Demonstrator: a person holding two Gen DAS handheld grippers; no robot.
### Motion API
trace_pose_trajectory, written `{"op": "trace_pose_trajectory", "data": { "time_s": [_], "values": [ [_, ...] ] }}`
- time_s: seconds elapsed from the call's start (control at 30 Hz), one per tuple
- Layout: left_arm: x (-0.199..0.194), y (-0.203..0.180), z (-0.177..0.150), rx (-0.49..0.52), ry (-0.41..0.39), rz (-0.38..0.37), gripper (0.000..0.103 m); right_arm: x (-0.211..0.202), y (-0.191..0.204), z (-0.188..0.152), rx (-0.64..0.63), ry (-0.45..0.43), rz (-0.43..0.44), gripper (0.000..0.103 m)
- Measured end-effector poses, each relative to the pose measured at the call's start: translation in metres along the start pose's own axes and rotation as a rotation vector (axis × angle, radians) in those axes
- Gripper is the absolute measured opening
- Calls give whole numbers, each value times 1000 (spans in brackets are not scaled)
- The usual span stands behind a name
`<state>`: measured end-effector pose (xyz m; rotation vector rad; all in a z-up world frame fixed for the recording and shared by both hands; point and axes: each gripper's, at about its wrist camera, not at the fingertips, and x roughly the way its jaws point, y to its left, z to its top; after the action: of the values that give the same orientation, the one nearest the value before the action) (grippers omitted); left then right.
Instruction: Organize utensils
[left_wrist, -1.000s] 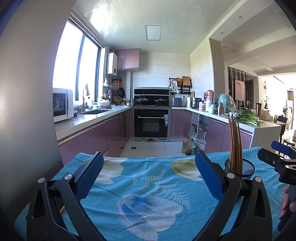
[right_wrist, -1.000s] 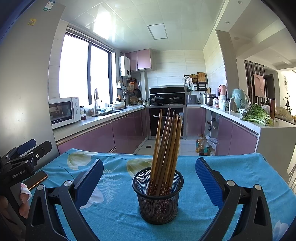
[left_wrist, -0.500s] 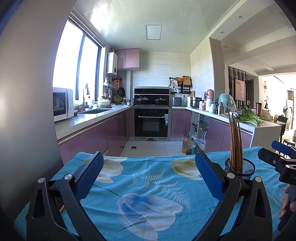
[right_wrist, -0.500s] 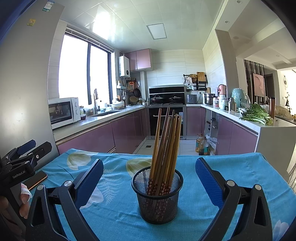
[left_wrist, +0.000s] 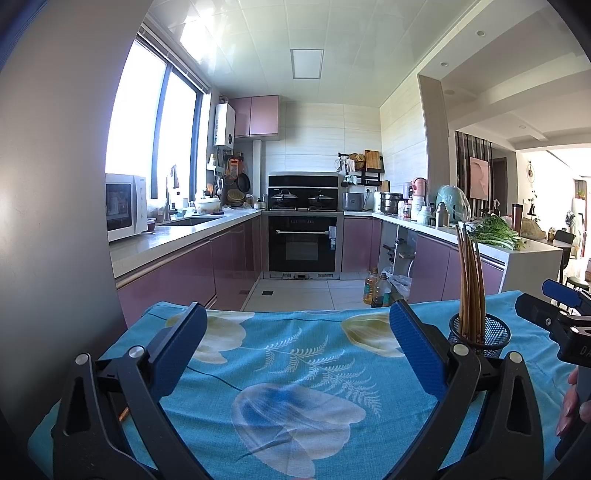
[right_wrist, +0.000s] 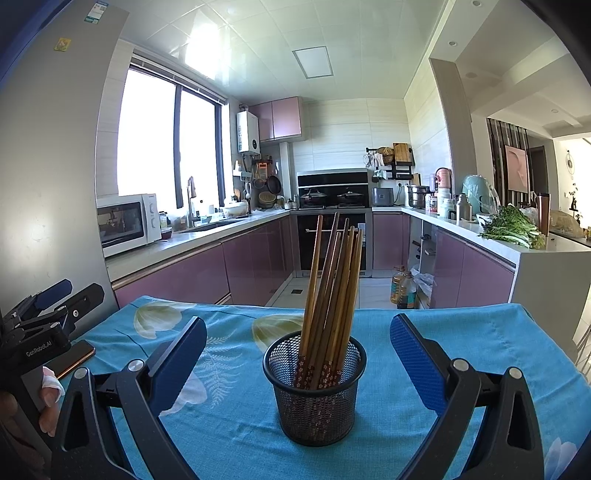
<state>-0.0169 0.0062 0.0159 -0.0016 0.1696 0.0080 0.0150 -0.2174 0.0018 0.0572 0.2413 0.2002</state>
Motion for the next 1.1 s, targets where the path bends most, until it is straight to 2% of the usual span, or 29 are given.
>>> {"op": "trace_pose_trajectory", "data": {
  "time_s": [1.1],
  "values": [
    [1,0,1,3,2,-1,97,2,1,-1,3,5,3,96]
  ]
}}
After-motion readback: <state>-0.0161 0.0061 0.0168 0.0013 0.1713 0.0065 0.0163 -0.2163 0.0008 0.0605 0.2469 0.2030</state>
